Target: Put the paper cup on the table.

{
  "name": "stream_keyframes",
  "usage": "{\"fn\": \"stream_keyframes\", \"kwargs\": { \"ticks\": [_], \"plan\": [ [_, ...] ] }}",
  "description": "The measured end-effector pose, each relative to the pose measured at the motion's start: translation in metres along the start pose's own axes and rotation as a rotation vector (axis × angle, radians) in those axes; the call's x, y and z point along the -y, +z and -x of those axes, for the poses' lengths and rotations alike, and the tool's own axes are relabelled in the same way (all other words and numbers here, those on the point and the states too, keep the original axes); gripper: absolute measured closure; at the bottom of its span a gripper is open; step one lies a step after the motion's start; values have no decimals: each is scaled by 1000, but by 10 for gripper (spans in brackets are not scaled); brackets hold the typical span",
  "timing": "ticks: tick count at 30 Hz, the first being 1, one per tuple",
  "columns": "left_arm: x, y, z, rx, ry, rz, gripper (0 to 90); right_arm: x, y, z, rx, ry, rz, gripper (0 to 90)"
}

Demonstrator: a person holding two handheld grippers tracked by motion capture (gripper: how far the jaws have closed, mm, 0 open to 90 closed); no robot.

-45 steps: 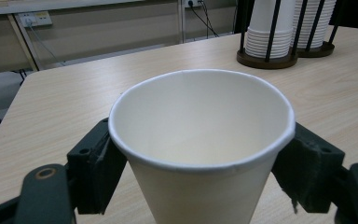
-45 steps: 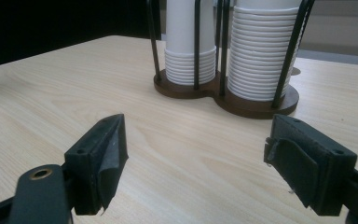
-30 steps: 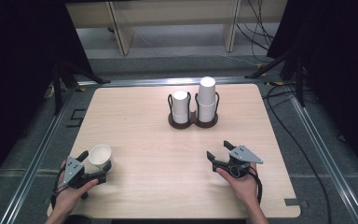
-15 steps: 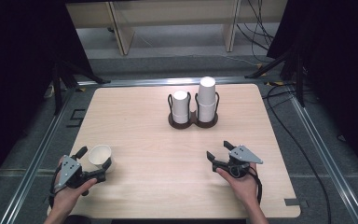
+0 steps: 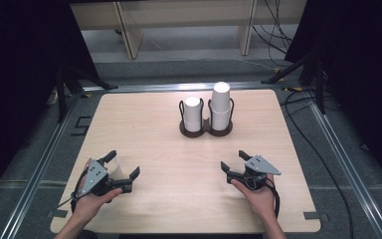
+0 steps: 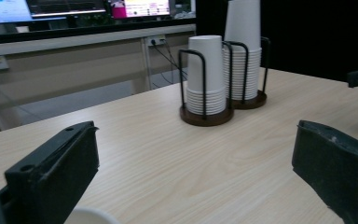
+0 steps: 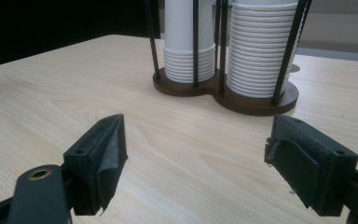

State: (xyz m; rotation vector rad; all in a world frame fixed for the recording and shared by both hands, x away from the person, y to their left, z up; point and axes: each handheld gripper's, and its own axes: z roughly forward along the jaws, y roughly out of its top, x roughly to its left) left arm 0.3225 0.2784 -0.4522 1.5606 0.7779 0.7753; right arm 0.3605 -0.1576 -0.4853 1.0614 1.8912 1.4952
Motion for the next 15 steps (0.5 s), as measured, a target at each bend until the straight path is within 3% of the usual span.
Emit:
{"fn": "stream_keyframes", "kwargs": {
  "ticks": [2,8,12,13,14,15],
  "plan": [
    [0,7,6,25,1,-6,4,-1,-1,2,16,-24,-9,202],
    [5,22,19,73,13,-12,22,1,-2,1,11,-2,-10,201],
    [11,27,24,85,7,-10,27,2,-1,3,10,-12,9,200],
    [12,26,24,87,8,-29,28,1,-1,4,9,-25,5,199],
    [15,28,25,99,3,-5,33,2,0,2,-6,12,3,199],
    [16,26,26,98,3,-32,42,2,0,3,-9,16,4,199]
  ]
}}
